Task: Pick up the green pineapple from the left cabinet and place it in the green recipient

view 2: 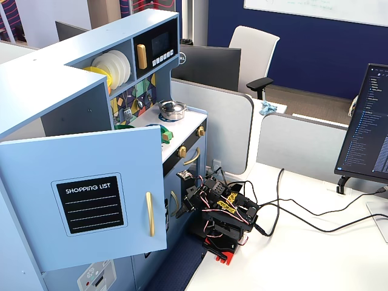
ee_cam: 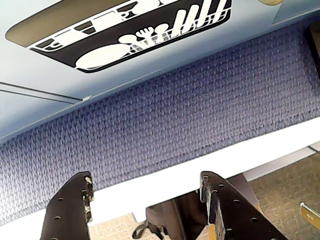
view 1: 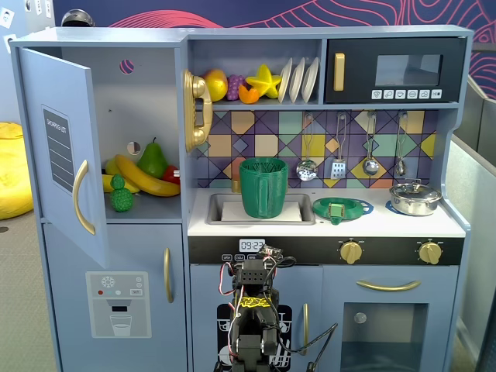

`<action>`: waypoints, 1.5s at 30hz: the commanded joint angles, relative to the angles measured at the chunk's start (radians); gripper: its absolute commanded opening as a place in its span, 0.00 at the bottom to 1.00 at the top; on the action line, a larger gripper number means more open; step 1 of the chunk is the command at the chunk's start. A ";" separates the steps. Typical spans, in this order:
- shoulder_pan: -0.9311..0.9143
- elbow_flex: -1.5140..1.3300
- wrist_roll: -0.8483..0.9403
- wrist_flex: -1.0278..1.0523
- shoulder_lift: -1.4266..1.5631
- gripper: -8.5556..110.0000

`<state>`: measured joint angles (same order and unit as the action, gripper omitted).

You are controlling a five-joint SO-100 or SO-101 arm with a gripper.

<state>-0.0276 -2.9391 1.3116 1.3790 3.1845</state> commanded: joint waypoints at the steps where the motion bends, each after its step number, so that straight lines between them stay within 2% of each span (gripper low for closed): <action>1: -0.003 -0.058 0.023 0.129 -0.006 0.07; 12: -0.037 -0.058 0.081 0.133 -0.006 0.07; 14: -0.003 -0.057 0.104 0.071 -0.006 0.07; 18: 0.167 0.061 0.060 -0.241 -0.035 0.07; 23: 0.402 0.351 0.291 -0.545 -0.166 0.07; 28: 0.643 0.611 0.468 -0.594 -0.259 0.07; 32: 0.735 0.742 0.588 -0.583 -0.353 0.07; 38: 0.792 0.848 0.526 -0.736 -0.543 0.09; 42: 0.808 0.850 0.417 -0.953 -0.655 0.22; 45: 0.811 0.851 0.377 -1.103 -0.749 0.28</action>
<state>0.7670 -2.1690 1.7457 0.4495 2.5188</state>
